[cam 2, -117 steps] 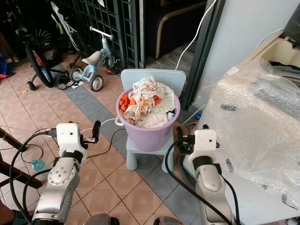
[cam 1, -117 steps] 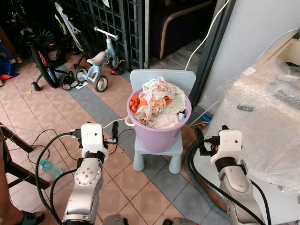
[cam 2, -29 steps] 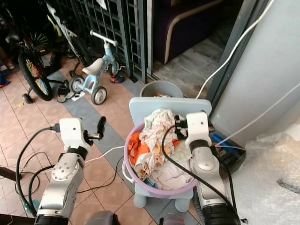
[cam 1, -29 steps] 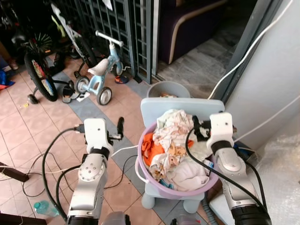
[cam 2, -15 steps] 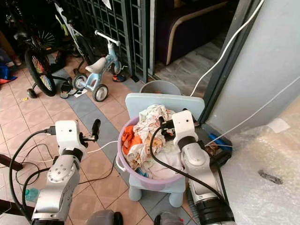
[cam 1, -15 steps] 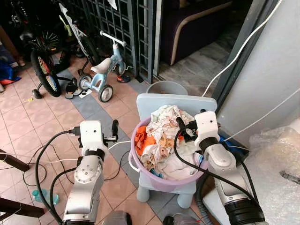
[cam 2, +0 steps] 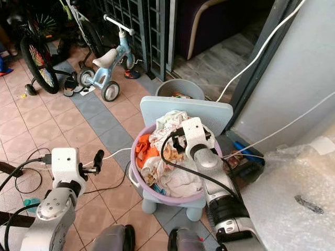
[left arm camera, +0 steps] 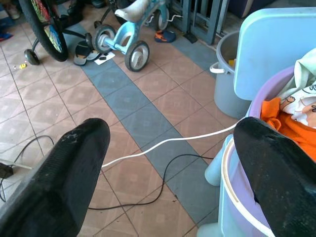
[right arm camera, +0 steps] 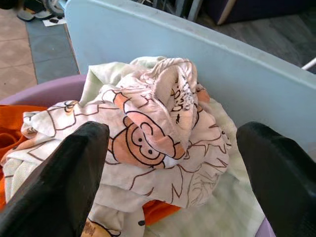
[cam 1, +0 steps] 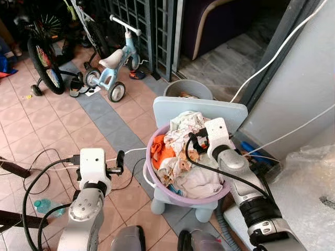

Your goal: Clothes washing

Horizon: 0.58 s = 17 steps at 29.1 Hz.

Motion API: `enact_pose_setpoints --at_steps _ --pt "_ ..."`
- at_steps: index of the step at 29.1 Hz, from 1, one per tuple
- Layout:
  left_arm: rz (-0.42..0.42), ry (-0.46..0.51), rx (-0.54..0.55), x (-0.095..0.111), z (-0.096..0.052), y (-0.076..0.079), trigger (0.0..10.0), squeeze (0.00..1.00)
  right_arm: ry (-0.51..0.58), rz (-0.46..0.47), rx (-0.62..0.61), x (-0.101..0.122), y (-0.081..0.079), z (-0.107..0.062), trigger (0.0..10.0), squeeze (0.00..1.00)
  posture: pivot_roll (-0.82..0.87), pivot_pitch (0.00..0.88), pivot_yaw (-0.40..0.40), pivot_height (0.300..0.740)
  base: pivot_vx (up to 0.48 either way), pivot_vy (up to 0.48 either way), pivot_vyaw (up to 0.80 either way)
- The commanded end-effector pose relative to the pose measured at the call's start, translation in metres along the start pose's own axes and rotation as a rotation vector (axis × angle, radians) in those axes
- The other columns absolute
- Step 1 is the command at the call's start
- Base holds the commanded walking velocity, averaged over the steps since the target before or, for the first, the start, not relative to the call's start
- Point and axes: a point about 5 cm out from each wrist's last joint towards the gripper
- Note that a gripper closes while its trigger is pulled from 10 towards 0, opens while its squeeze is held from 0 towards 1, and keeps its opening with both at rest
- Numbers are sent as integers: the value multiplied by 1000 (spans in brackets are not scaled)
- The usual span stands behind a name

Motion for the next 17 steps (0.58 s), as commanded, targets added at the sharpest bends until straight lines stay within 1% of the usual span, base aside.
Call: enact_pose_setpoints --at_steps 1,2,3,4,6,7,8,9,11,12,14,17 --pt "-1 -19 -2 2 -7 0 10000 0 -63 52 -58 -11 3 3 10000 0 171 224 -20 740 0 0 0" --pt "-2 -27 -2 2 -9 1 10000 0 -66 60 -64 -11 3 4 10000 0 170 227 -22 740 0 0 0" --pt "-5 -49 -17 -3 -14 4 10000 0 -71 0 -55 -12 -2 6 10000 0 165 235 -31 740 0 0 0" --pt "2 -59 -39 -5 -17 8 10000 0 -73 -30 -52 -12 -5 8 10000 0 163 238 -34 740 0 0 0" --pt "9 -61 -51 -6 -19 10 10000 0 -73 -32 -55 -12 -5 8 10000 0 161 241 -34 740 0 0 0" --pt "11 -58 -72 -5 -19 12 10000 0 -76 -31 -41 -12 -11 11 8392 0 151 257 -33 740 0 0 0" --pt "11 -58 -72 -5 -19 12 10000 0 -76 -31 -41 -12 -11 11 8392 0 151 257 -33 740 0 0 0" --pt "6 -44 -79 1 -16 12 10000 0 -88 -7 -14 -12 -19 14 0 0 141 277 -28 740 0 0 0" --pt "2 -44 -76 5 -13 11 10000 0 -101 12 -1 -13 -25 15 0 0 142 262 -32 740 0 0 0" --pt "2 -44 -76 5 -13 11 10000 0 -101 12 -1 -13 -25 15 0 0 142 262 -32 740 0 0 0" --pt "-5 -43 -67 8 -10 11 10000 0 -121 47 15 -17 -33 15 0 0 137 266 -33 740 0 0 0" --pt "-7 -36 -72 11 -10 14 10000 0 -144 98 49 -24 -43 13 0 0 133 264 -37 740 0 0 0"
Point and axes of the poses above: a point about 5 cm out from each wrist's last joint towards the gripper, its own z axis pointing out of the wrist towards the gripper, its own x axis along the axis of the wrist's last joint, y = z × x, and after that the axes turned 13 degrees about z, right-handed
